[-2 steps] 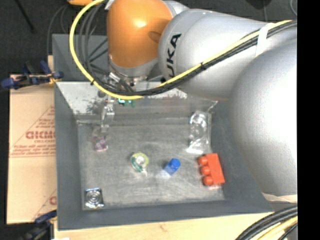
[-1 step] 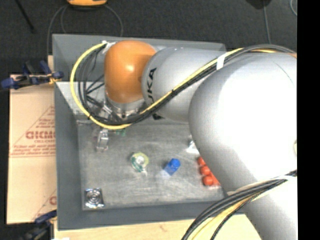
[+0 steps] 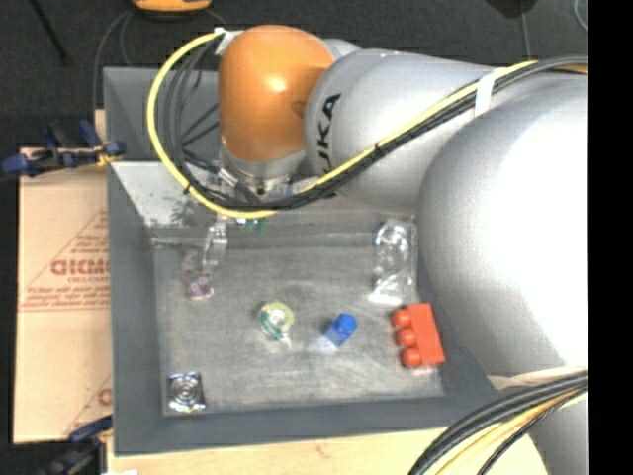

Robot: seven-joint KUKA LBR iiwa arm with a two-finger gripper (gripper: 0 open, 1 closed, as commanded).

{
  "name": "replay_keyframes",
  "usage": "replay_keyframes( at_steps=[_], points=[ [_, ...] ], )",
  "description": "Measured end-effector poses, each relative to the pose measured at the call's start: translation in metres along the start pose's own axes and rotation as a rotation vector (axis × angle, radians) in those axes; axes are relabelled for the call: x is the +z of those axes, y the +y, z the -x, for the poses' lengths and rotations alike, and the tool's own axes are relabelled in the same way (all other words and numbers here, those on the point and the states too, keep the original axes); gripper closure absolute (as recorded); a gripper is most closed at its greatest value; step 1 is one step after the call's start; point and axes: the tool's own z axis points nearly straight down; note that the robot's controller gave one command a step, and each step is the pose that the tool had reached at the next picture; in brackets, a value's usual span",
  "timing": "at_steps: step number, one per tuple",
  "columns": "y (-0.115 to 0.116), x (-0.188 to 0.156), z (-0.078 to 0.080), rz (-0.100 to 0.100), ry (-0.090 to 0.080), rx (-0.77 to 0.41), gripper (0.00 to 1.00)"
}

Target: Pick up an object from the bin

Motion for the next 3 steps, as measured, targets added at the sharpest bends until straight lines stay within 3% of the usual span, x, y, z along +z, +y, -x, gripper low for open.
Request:
replay_keyframes(
  at_steps=[1, 2, 3],
  points=[
    [0.02, 0.069, -0.077, -0.002, 0.018, 0.231, 0.0],
    [0.024, 0.047, -0.167, -0.004, 0.014, 0.082, 0.0],
    [-0.028, 0.103, -0.156, 0.006, 0.004, -0.207, 0.0]
  ],
)
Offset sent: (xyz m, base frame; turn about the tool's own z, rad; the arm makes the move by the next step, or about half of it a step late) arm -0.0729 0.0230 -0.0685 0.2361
